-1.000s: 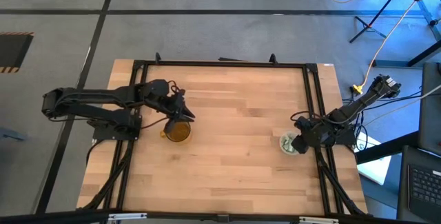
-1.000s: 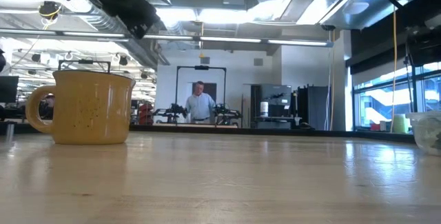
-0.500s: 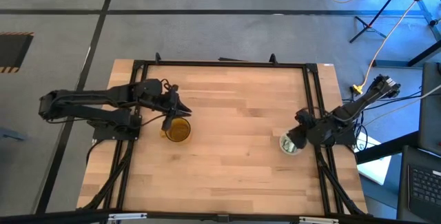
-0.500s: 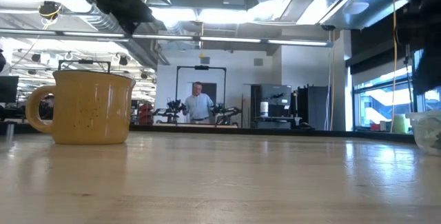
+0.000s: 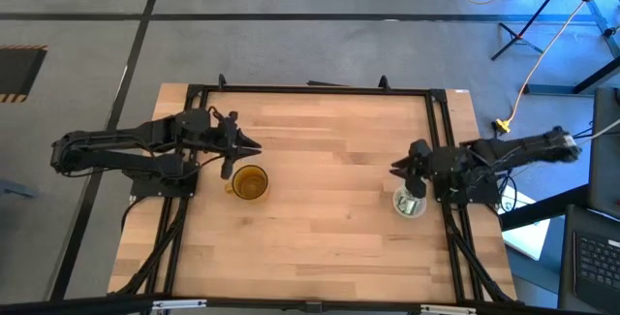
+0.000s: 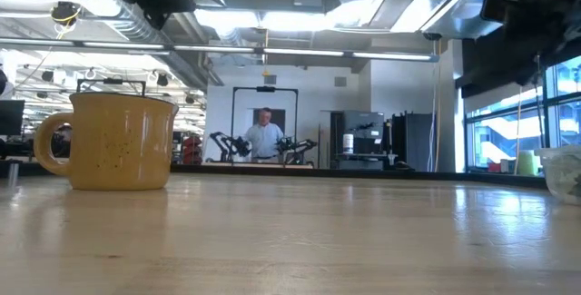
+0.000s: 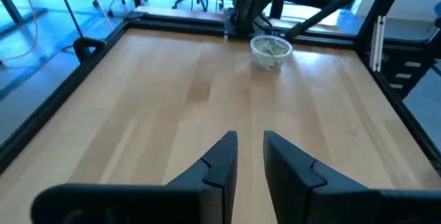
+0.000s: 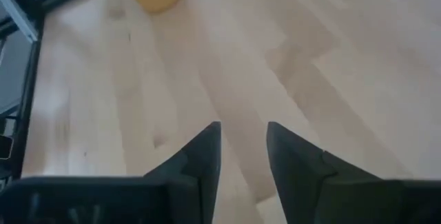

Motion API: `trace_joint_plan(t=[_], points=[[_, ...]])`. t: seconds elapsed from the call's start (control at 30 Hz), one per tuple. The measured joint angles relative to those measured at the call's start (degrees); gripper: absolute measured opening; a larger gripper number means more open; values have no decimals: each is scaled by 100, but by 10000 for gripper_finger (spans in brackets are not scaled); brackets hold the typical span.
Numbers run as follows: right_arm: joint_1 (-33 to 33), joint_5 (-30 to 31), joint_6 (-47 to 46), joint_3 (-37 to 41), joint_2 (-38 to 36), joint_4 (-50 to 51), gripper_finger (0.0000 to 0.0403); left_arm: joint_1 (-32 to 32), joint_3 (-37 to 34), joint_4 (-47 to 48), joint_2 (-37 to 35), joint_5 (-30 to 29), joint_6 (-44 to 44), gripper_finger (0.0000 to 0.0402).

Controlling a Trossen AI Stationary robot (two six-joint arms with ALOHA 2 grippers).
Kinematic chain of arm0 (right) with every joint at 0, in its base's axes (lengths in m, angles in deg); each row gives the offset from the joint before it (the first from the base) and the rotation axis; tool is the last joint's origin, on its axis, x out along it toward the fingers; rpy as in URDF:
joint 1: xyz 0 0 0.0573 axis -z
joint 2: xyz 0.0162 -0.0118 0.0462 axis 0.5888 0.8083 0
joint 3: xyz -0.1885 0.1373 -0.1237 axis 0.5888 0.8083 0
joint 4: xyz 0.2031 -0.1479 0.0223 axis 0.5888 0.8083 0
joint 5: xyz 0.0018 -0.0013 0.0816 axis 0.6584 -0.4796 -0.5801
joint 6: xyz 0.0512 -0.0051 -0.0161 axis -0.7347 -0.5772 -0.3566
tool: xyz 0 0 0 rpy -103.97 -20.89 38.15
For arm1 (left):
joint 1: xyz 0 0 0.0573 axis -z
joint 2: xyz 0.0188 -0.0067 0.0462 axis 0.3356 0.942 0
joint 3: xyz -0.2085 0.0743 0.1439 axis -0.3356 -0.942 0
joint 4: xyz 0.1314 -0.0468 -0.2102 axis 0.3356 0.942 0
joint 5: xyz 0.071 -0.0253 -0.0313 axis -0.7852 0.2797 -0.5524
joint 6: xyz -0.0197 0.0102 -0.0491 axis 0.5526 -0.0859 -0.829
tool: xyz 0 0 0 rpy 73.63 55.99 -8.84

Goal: Pick and place Stevia / Truvia into bins
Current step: Return to Home Position

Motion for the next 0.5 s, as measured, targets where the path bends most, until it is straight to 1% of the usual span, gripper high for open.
trace_joint_plan(t=[0.1, 0.23, 0.37, 0.5], points=[[703, -538, 627, 0, -157, -148, 122, 0, 1, -7, -7, -10, 46, 65], [1539, -858, 1146, 0, -421, -151, 122, 0, 1, -1, -94, -48, 175, 65], [2151, -1441, 1624, 0, -799, -263, 122, 0, 1, 31, -393, -300, 289, 65], [2580, -1530, 1981, 0, -1259, -321, 122, 0, -1, 72, -779, -303, 277, 65]])
